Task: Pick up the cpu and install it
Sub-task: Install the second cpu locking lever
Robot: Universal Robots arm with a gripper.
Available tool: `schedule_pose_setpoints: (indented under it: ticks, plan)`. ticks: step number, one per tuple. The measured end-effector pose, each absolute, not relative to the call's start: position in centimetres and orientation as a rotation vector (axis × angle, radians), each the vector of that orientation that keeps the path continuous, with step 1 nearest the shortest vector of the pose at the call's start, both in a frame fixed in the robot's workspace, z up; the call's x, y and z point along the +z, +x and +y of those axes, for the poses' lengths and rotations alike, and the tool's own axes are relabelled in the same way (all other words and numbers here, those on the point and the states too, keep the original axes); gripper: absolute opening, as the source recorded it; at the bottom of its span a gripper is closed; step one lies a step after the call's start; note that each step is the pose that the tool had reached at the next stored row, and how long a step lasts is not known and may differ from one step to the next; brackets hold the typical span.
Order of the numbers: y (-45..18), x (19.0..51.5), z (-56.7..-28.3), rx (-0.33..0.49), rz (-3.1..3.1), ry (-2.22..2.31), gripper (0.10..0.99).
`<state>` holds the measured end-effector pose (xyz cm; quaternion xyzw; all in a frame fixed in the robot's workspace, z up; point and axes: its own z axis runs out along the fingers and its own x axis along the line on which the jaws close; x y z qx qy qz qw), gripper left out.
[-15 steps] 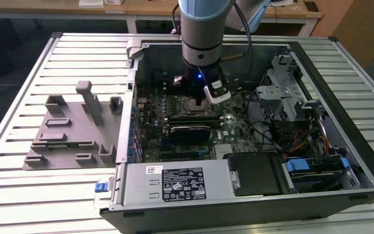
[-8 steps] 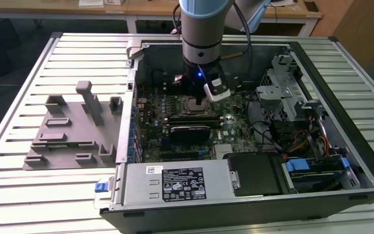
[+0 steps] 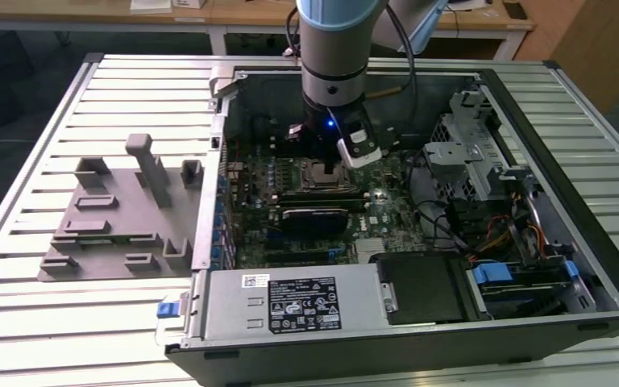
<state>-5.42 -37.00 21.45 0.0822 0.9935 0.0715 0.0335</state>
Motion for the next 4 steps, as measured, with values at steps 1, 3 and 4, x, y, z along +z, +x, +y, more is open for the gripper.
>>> schedule_pose_setpoints:
  ticks: [1,3,4]
  plan:
    - [-5.42,21.45,-37.0,0.22,3.056,0.253,0.106]
    - [-5.42,21.44,-37.0,0.22,3.056,0.253,0.106]
    - [-5.42,21.44,-37.0,0.22,3.056,0.253,0.106]
